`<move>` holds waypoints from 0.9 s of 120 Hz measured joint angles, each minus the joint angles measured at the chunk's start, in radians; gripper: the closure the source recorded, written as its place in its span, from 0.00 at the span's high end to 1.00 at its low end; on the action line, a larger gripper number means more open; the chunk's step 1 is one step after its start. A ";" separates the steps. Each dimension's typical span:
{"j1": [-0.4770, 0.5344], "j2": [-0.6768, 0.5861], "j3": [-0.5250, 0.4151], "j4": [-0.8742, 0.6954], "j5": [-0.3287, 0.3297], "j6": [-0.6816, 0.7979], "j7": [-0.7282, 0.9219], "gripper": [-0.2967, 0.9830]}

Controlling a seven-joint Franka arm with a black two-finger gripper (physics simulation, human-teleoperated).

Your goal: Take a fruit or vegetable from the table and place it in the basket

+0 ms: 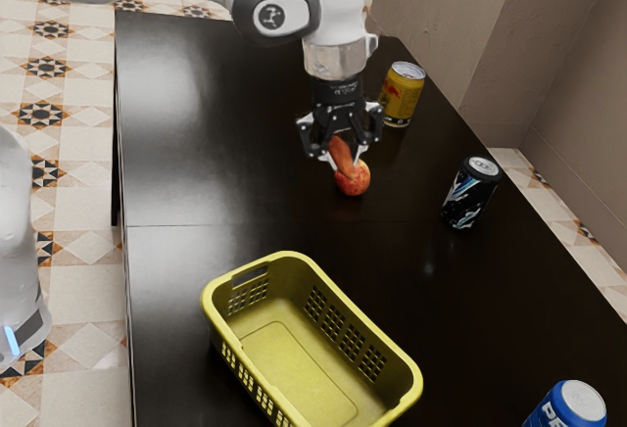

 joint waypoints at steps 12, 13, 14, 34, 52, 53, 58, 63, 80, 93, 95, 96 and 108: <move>-0.023 0.000 -0.059 -0.007 -0.063 0.000 -0.069 0.35; -0.028 0.001 -0.061 -0.007 -0.067 0.000 -0.074 0.35; -0.033 0.001 -0.062 -0.007 -0.070 0.000 -0.079 0.35; -0.170 0.013 -0.076 -0.006 -0.115 0.000 -0.167 0.34; -0.238 0.021 -0.116 -0.006 -0.149 0.001 -0.228 0.34; -0.240 0.021 -0.117 -0.006 -0.150 0.001 -0.231 0.34; -0.257 0.022 -0.121 -0.005 -0.154 0.001 -0.245 0.34; -0.274 0.024 -0.123 -0.005 -0.157 0.001 -0.258 0.34; -0.298 0.033 -0.123 -0.002 -0.161 0.001 -0.295 0.34; -0.297 0.034 -0.121 0.002 -0.158 0.002 -0.313 0.55; -0.297 0.035 -0.120 0.002 -0.158 0.002 -0.315 0.58; -0.297 0.035 -0.120 0.002 -0.157 0.002 -0.316 0.59; -0.280 0.079 -0.053 0.046 -0.139 0.002 -0.330 0.68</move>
